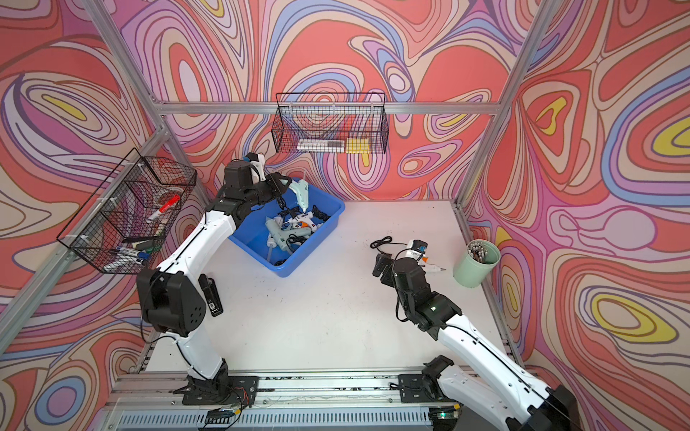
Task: Put the hot melt glue gun into the storage box
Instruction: Place the hot melt adhesive gun in the storage box.
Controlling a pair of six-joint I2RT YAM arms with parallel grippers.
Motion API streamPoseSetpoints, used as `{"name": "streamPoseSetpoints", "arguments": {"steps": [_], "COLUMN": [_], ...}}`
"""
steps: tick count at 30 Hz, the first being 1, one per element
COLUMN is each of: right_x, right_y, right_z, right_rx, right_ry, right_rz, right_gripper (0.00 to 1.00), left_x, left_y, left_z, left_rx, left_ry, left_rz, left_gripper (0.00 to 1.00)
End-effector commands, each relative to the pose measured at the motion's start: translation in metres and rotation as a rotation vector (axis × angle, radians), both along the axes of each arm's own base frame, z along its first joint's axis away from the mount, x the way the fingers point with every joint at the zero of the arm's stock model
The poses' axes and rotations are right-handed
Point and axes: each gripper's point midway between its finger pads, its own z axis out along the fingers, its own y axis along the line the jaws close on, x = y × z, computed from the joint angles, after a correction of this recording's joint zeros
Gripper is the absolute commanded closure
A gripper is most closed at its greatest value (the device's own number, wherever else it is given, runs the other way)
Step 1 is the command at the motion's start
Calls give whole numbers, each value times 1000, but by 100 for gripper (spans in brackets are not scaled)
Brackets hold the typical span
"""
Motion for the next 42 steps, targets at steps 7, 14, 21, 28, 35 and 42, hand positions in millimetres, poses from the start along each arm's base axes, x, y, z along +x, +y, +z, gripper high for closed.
{"name": "streamPoseSetpoints", "arguments": {"steps": [7,14,21,28,35,42], "right_x": [-10,-24,-34,-33,-16,3], "right_y": [-23,-59,-82,-91,-99,-111], "right_z": [19,27,35,13,-14,-35], "right_rx": [-76,-194,-248,-298,-285,-251], "right_ry": [-13,44,62,167,252,304], "right_rz": [-72,-219,-332,-396,-422,-424], "right_gripper": [2,2,2,2,2,2], "left_x": [64,80,87,89,85,74], "left_y": [-2,10,21,25,32,46], "left_z": [-42,-93,-146,-174,-190,-179], "left_rx": [-44,16,1,-3,16,37], "left_ry": [-17,74,180,241,272,256], "left_rz": [43,110,158,193,213,246], "left_gripper": [100,100,100,90,64,39]}}
